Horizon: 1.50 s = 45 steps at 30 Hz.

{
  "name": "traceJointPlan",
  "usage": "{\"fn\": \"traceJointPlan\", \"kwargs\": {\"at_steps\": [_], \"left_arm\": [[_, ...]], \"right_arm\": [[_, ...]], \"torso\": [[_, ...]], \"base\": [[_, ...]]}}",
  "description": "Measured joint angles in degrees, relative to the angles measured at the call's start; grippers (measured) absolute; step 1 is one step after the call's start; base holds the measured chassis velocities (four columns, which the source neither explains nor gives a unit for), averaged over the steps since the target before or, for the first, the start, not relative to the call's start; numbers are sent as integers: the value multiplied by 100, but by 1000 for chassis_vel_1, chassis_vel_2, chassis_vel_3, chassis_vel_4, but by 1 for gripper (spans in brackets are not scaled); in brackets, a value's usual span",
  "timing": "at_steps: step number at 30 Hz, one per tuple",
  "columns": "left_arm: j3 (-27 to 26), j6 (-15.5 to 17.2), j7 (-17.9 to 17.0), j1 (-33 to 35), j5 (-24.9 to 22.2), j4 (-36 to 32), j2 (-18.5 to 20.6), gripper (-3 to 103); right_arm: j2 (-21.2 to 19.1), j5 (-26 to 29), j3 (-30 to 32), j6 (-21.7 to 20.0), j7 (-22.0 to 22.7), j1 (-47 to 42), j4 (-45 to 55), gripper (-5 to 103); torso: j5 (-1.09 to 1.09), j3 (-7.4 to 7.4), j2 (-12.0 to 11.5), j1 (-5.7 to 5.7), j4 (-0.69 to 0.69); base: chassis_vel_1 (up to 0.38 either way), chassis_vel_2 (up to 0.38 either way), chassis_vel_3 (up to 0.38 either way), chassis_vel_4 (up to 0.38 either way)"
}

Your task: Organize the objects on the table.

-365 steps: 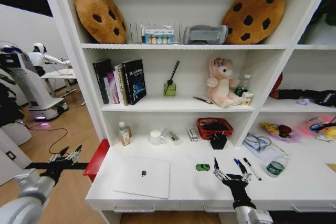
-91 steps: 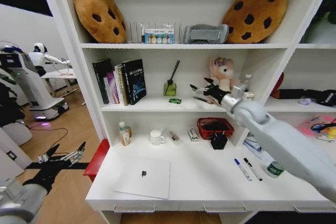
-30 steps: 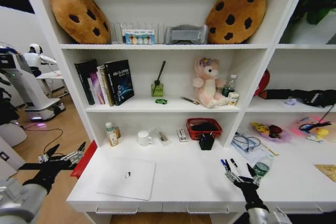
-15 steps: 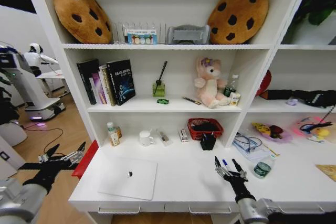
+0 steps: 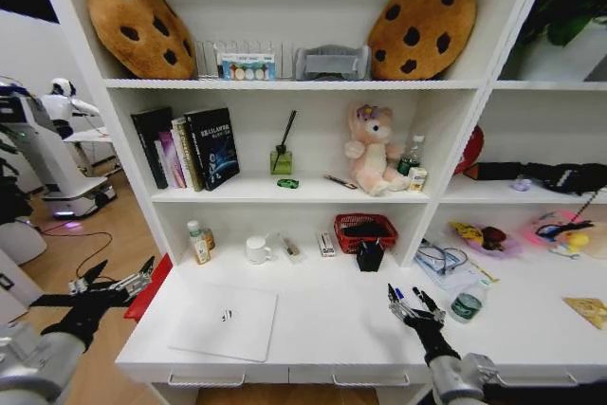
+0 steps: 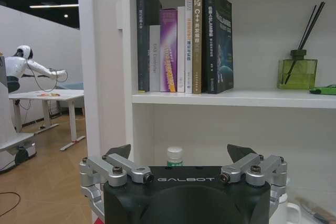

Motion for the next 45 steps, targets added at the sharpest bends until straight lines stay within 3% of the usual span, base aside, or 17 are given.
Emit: {"fn": "traceJointPlan", "kwargs": {"at_steps": [3,8,9,12,18,26,32,34,36,38,39,43,45], "left_arm": [[1,0,0,0,0,0,0,100],[1,0,1,0,0,-1,-1,100],[1,0,1,0,0,-1,-1,100],[0,0,0,0,0,0,0,100],[0,0,-1,0,0,0,0,100],[0,0,-1,0,0,0,0,100],[0,0,-1,0,0,0,0,100],[0,0,-1,0,0,0,-1,100],[0,0,-1,0,0,0,0,100],[0,0,0,0,0,0,0,100],[0,0,0,0,0,0,0,100],[0,0,0,0,0,0,0,100],[0,0,0,0,0,0,0,100]], "right_arm": [[-66,136,-81,-120,11,131,-86,100],[-333,350,-268,-1044,432,607,-215,100],[-333,350,-268,-1044,432,607,-215,100],[-702,300,-408,-1691,555,1019,-479,100],[-987,31,-654,-1890,634,1520,-1082,100],[-1050,1,-1014,-2036,707,1823,-1462,102],[-1016,-30,-1238,-2060,711,1949,-1661,97],[-1004,-39,-1254,-2127,741,2019,-1702,87],[-1003,-25,-1255,-2164,763,2028,-1717,87],[-1013,-26,-1248,-2194,781,2022,-1764,77],[-1013,-26,-1248,-2194,781,2022,-1764,77],[-1054,-34,-1246,-2204,782,2022,-1820,54],[-1060,-35,-1253,-2202,782,2040,-1841,49]], "torso": [[4,1,-1,1,-1],[4,1,0,1,0],[4,1,0,1,0],[0,0,0,0,1],[2,1,0,1,-1],[2,1,0,1,0],[2,1,0,1,0],[1,1,0,1,1],[1,1,0,1,1],[1,1,0,1,0],[1,1,0,1,0],[0,0,0,1,0],[0,0,0,0,0]], "base": [[-184,-151,167,162],[-79,-101,58,67],[0,0,0,0],[44,50,-25,-30],[40,60,-30,-26],[0,0,0,0],[0,0,0,0],[0,0,0,0],[0,0,0,0],[0,0,0,0],[0,0,0,0],[0,0,0,0],[0,0,0,0]]}}
